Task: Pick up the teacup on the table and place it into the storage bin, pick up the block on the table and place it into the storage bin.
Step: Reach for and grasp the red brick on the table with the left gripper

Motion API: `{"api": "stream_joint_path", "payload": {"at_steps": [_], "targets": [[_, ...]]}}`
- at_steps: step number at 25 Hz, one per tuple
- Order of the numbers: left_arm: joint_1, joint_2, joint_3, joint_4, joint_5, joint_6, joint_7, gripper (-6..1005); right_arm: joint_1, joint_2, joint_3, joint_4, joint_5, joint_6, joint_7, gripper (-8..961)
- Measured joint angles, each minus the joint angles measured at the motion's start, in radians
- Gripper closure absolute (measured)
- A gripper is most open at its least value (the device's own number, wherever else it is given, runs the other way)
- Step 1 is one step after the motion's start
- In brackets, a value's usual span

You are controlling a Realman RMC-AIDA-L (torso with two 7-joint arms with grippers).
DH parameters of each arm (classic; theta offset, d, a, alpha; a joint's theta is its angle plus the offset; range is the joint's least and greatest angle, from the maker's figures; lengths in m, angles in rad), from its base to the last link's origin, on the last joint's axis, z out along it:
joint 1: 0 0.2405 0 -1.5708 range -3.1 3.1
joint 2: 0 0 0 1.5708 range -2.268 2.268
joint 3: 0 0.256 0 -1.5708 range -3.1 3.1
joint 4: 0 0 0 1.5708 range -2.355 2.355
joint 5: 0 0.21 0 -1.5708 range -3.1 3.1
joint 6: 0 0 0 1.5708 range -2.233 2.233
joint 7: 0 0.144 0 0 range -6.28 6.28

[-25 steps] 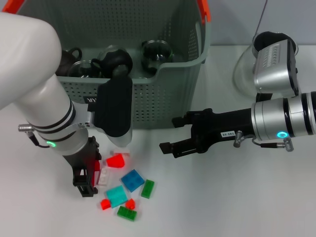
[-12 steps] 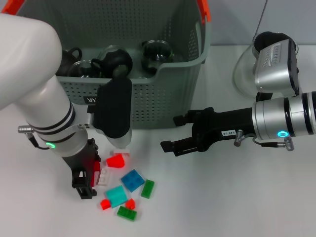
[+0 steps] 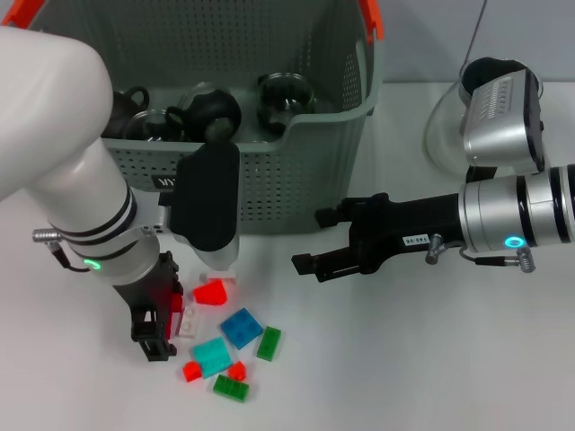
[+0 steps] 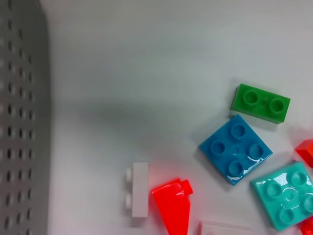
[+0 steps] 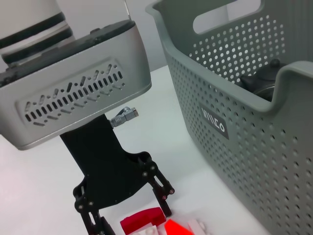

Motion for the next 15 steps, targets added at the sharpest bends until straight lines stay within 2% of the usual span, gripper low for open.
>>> {"api": "stream_joint_path", "payload": {"at_steps": [15], "targets": [[-0.012, 0.01, -0.009, -0.001, 0.002, 0.016, 0.064, 159, -0.001, 0.0, 0.002, -0.001, 0.0, 0.0, 0.005, 7]]}}
